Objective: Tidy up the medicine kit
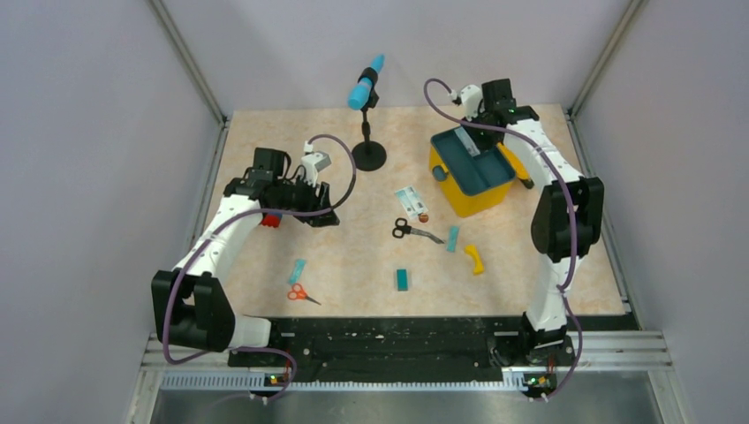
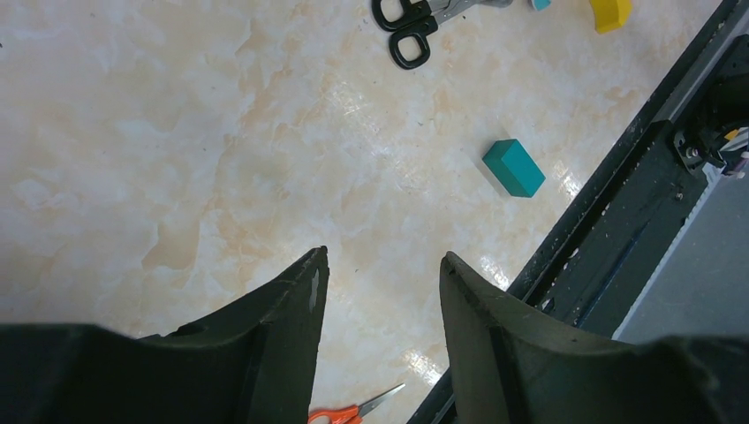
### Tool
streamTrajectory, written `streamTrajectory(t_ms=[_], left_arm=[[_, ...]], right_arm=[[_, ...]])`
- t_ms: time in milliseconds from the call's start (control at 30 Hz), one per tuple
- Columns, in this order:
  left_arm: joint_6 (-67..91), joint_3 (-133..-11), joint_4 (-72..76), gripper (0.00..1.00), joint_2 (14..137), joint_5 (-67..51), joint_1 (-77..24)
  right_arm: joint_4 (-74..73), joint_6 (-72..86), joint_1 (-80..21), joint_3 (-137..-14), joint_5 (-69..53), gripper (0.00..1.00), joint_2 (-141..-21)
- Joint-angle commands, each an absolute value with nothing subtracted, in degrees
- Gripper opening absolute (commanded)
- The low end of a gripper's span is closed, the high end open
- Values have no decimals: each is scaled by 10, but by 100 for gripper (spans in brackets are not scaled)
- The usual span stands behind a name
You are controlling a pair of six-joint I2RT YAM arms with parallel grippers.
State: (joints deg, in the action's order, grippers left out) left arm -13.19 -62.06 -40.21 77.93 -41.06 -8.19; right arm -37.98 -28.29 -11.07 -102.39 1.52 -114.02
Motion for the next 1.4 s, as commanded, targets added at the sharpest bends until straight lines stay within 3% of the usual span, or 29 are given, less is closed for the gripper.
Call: streamTrajectory(t_ms=[0, 233, 333, 400, 633, 867, 1000, 1067, 1267, 1367], left_arm=[[-140, -645, -400, 55, 773, -417, -83], [-156, -652, -417, 55, 773, -413, -83], [-156, -657, -423, 54, 774, -411, -83], [-158, -658, -431, 55, 771, -406, -83], [-152, -639, -431, 54, 746, -396, -82], [-158, -642, -431, 54, 745, -391, -83], [-155, -640, -428, 54, 743, -392, -83], [-151, -632, -420, 54, 740, -388, -83], [-108, -601, -383, 60, 727, -343, -82], [-83, -595, -385, 65, 721, -312, -82]], right_arm=[[-415, -260, -107, -1084, -24, 32, -1120], [-375, -240, -107, -1114, -63, 30, -1144], [-350, -223, -106, -1126, -71, 13, -1176], [-350, -216, -106, -1146, -66, 10, -1202], [-349, -215, -106, -1162, -61, 9, -1245], [-358, -212, -106, -1171, -50, 8, -1204], [-376, -197, -107, -1171, -101, 15, -1127], [-379, -179, -111, -1129, -145, 25, -1079], [-316, -175, -192, -869, -189, 44, -940], [-293, -164, -244, -788, -177, 47, -920]])
